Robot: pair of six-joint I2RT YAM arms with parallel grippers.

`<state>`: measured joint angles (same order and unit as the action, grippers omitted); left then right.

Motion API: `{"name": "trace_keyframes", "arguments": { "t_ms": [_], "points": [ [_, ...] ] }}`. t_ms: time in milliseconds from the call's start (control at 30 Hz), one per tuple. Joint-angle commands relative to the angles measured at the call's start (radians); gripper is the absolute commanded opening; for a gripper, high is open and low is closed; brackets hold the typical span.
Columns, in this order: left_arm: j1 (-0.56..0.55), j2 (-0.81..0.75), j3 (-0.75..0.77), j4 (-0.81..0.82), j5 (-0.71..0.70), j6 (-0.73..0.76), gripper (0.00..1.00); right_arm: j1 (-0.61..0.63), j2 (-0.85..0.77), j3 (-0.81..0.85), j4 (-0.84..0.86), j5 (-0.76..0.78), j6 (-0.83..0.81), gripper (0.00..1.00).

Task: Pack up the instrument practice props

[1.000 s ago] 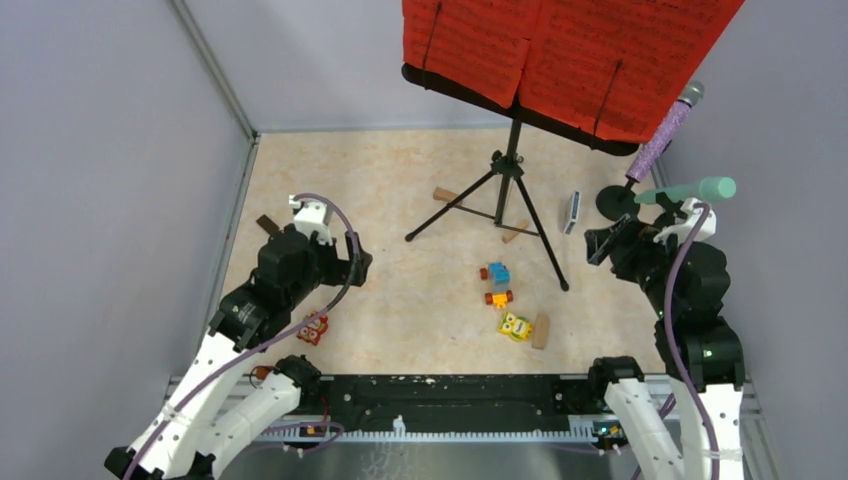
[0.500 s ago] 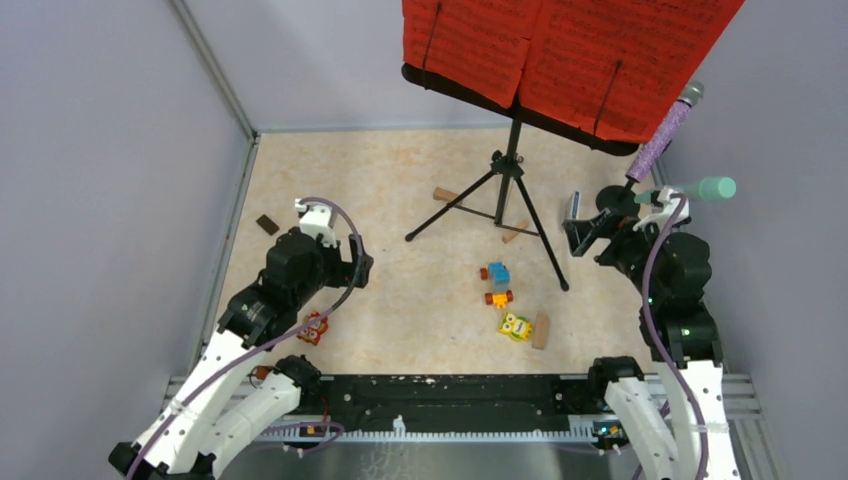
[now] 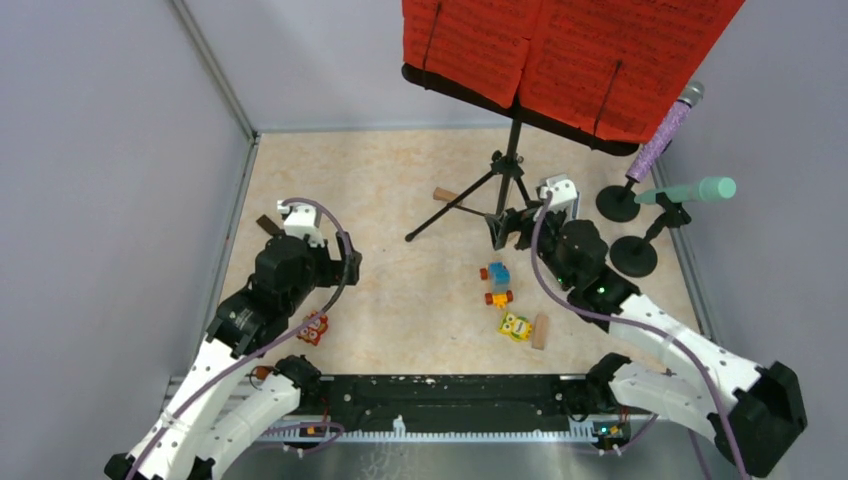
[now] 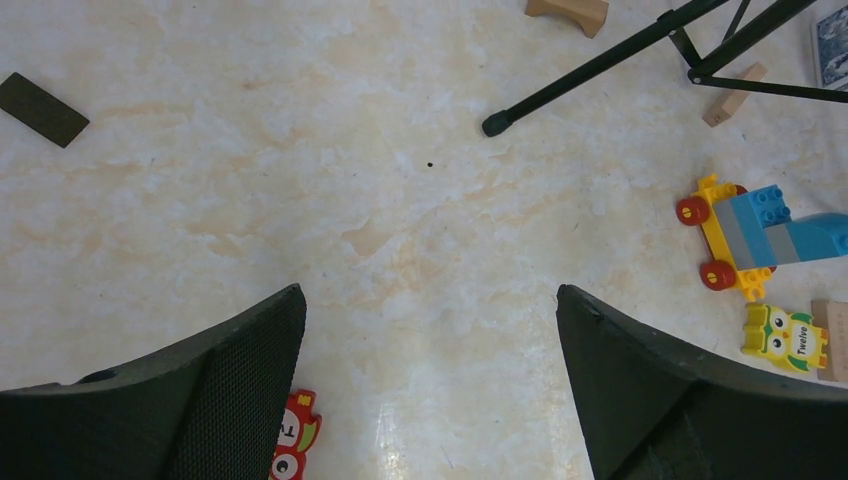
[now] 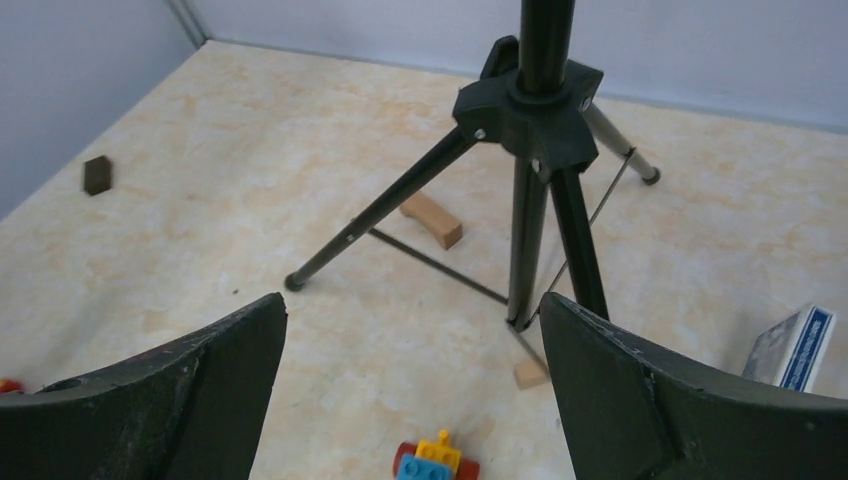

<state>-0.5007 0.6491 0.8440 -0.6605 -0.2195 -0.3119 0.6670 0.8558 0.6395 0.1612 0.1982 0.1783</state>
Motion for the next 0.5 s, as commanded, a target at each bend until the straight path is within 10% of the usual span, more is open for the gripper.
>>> {"name": "trace_keyframes", "arguments": {
  "t_ms": [0,467],
  "points": [
    [-0.002,-0.025,0.050,-0.021,0.009,-0.027,0.99,0.007,0.148,0.044,0.347,0.116,-0.124,0.95],
    [-0.002,-0.200,-0.021,0.029,0.007,-0.025,0.99,-0.040,0.433,0.188,0.628,0.283,-0.206,0.83]
  ]
}}
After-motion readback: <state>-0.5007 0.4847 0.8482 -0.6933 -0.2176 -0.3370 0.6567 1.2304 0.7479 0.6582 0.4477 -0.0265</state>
